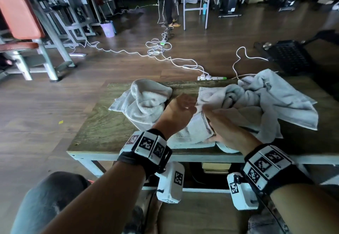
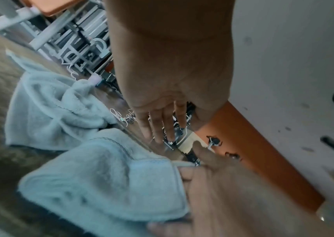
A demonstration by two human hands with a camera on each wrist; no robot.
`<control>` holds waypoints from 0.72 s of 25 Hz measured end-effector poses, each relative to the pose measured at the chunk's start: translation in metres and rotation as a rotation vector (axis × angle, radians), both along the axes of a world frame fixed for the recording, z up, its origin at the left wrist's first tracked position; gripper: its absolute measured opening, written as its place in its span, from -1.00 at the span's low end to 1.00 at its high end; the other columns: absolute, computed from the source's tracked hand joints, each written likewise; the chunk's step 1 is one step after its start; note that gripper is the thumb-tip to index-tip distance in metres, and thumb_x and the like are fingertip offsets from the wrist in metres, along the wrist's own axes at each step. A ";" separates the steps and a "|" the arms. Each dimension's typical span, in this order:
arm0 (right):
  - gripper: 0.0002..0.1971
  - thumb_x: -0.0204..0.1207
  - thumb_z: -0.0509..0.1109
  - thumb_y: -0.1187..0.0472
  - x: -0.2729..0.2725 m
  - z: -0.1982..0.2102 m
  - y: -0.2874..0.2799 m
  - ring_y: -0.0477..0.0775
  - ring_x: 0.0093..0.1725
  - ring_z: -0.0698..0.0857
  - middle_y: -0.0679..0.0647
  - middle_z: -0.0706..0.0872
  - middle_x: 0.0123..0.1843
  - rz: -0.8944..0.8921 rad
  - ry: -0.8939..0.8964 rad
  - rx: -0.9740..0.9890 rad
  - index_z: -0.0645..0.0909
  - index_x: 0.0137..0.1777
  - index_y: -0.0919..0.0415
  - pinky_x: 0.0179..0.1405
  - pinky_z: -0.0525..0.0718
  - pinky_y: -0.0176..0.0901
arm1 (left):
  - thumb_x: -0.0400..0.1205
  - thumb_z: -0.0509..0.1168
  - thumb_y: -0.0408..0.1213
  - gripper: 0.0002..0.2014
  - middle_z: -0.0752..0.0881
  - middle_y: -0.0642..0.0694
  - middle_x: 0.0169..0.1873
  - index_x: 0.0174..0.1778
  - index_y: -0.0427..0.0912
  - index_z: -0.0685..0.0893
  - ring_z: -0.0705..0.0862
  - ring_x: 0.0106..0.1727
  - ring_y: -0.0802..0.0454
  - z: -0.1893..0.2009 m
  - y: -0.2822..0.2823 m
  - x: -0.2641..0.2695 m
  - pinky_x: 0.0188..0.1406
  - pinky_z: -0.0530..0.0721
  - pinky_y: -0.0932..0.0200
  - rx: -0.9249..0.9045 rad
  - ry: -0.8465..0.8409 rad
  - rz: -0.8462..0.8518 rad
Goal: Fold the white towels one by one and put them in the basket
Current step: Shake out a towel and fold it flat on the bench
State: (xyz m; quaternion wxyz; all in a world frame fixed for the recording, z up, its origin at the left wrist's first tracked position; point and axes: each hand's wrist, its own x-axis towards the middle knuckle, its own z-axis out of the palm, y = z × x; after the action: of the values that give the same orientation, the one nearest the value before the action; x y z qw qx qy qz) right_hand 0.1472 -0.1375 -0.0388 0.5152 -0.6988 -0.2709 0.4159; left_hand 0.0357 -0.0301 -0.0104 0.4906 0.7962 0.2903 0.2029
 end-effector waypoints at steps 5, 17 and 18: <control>-0.88 0.43 0.45 0.41 0.008 -0.025 -0.004 0.29 -0.15 0.76 0.15 0.80 -0.22 0.076 -0.252 -0.069 0.73 -0.10 0.21 -0.24 0.63 0.01 | 0.39 0.46 -0.29 -0.35 0.55 -0.11 0.31 0.45 -0.11 0.49 0.59 0.29 -0.05 -0.060 0.000 -0.023 0.14 0.57 0.39 0.332 0.205 -0.032; -0.41 0.45 0.44 0.29 0.005 -0.024 -0.007 0.26 0.14 0.72 0.28 0.71 0.19 -0.034 -0.627 -0.356 0.36 0.46 0.37 -0.36 0.42 -0.24 | 0.52 0.41 0.10 -0.10 -0.12 -0.05 0.74 0.71 0.13 0.06 -0.21 0.74 0.02 -0.090 -0.019 -0.029 0.70 -0.06 -0.08 0.536 0.449 -0.108; -0.44 0.47 0.43 0.32 0.006 -0.021 -0.008 0.27 0.15 0.72 0.28 0.70 0.18 -0.036 -0.665 -0.363 0.36 0.45 0.36 -0.30 0.45 -0.23 | 0.51 0.39 0.15 -0.04 -0.18 -0.05 0.74 0.73 0.11 -0.04 -0.23 0.73 0.04 -0.090 -0.020 -0.030 0.71 -0.08 -0.06 0.540 0.440 -0.108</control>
State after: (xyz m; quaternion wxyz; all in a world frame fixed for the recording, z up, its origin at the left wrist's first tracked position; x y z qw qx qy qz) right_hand 0.1529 -0.1459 -0.0597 0.2742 -0.8801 -0.3330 0.1985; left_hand 0.0053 -0.0498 -0.1000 0.1984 0.9360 0.2823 0.0698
